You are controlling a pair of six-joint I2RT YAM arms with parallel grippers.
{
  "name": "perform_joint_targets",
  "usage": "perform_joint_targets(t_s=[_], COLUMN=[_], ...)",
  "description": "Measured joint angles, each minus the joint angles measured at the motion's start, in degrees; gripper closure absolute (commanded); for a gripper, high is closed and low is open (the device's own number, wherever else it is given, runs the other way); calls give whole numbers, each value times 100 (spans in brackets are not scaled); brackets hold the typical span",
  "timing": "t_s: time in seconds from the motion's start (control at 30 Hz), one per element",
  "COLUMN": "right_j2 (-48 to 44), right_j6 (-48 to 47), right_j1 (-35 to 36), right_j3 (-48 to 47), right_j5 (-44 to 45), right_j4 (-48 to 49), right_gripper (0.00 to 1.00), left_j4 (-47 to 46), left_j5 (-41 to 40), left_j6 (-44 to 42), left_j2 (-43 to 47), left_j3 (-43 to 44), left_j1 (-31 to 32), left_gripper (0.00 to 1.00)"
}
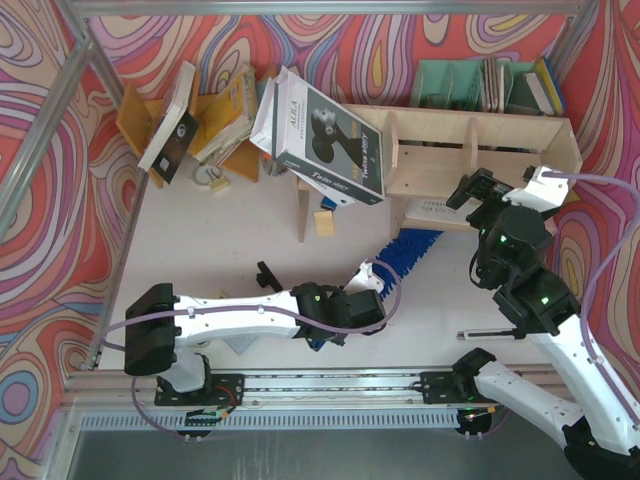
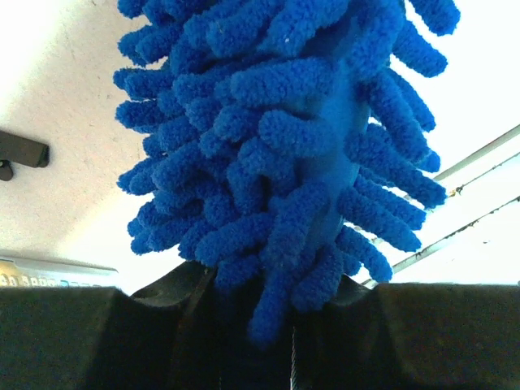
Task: Dust the bookshelf with a duster
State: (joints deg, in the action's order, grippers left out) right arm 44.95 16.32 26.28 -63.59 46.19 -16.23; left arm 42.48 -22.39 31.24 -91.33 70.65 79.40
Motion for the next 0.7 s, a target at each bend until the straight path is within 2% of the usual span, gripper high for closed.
perform_joint_targets(t_s=[0.33, 0.7], right_j2=[-28, -28], right_j6=[0, -4], right_j1=[0, 0], right_j3=[-31, -33], right_j5=[-24, -35], right_j4=[-44, -44], right_gripper=[1, 1], left_j4=[-17, 28], left_j5=[313, 352], left_j6=[-26, -367], left_j2=[-402, -396], left_j3=[-177, 111], left_j1=[-192, 66], left_gripper=[100, 100])
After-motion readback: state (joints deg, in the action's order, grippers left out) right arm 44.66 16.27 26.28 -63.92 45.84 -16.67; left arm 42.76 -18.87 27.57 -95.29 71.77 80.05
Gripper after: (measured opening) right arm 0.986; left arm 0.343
